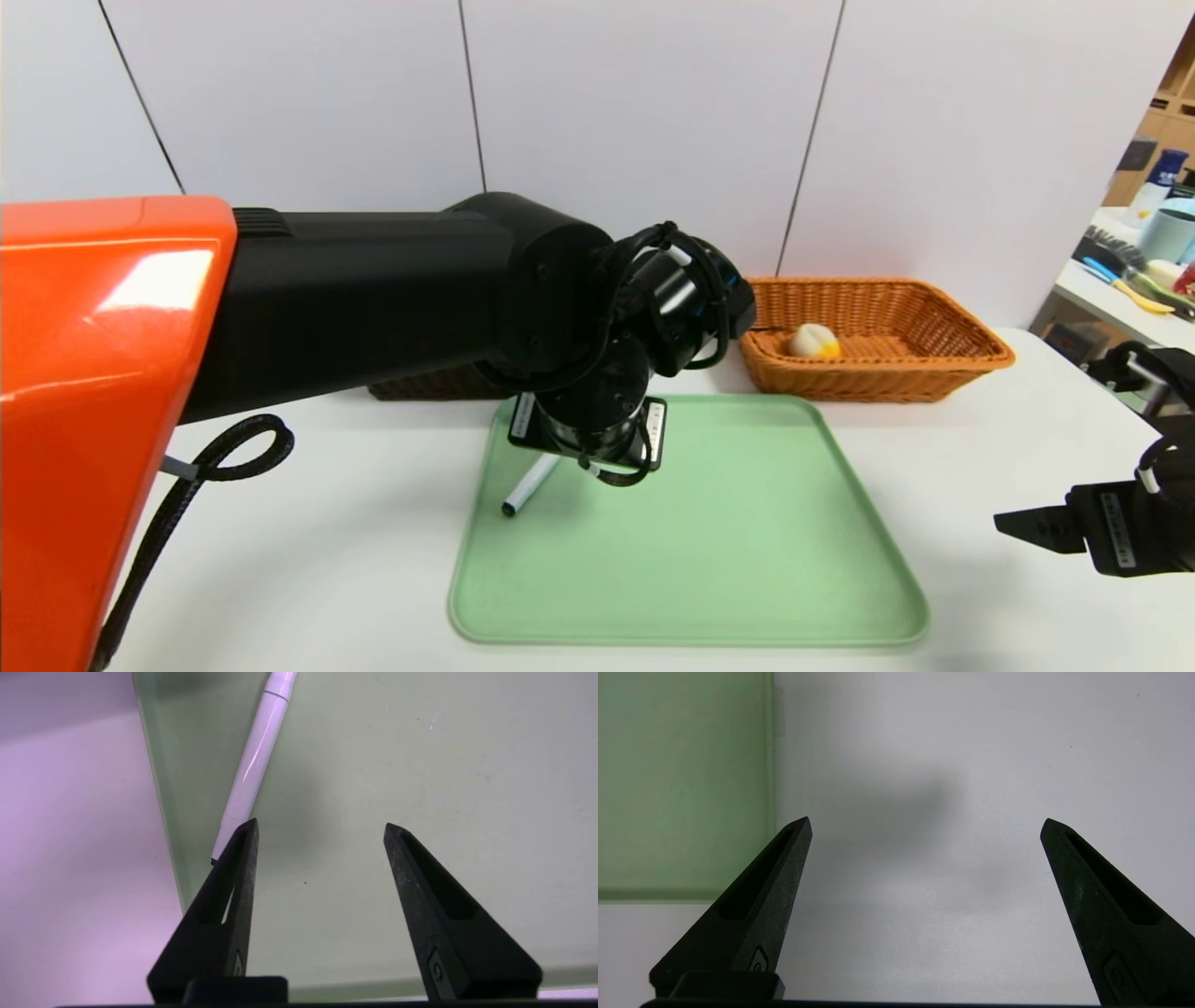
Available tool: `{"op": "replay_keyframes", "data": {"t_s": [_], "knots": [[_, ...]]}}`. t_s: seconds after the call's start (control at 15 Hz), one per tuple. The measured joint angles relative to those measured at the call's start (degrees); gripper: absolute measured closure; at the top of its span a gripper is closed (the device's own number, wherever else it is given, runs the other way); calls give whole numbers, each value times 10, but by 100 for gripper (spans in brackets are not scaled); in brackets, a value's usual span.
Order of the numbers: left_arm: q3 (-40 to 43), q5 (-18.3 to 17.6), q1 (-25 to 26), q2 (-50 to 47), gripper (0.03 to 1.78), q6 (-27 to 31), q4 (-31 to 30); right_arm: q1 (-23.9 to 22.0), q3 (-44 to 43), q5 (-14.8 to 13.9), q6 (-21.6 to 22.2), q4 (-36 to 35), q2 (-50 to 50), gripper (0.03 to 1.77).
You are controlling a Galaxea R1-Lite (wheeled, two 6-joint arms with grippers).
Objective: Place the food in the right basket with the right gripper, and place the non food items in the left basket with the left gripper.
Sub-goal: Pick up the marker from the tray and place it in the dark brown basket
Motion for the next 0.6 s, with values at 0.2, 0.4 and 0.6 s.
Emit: {"op": "replay_keyframes", "data": {"t_s": [0.2,0.4,0.6], "knots": [[3,-7,4,-4,59,1,22,0,4,-2,0,-2,-4,10],[11,-31,17,-9,43,16,25,0,3,-2,0,-2,-4,10],[20,-45,33,-19,33,65,23,-3,5,-3,1,-2,-4,10]]}}
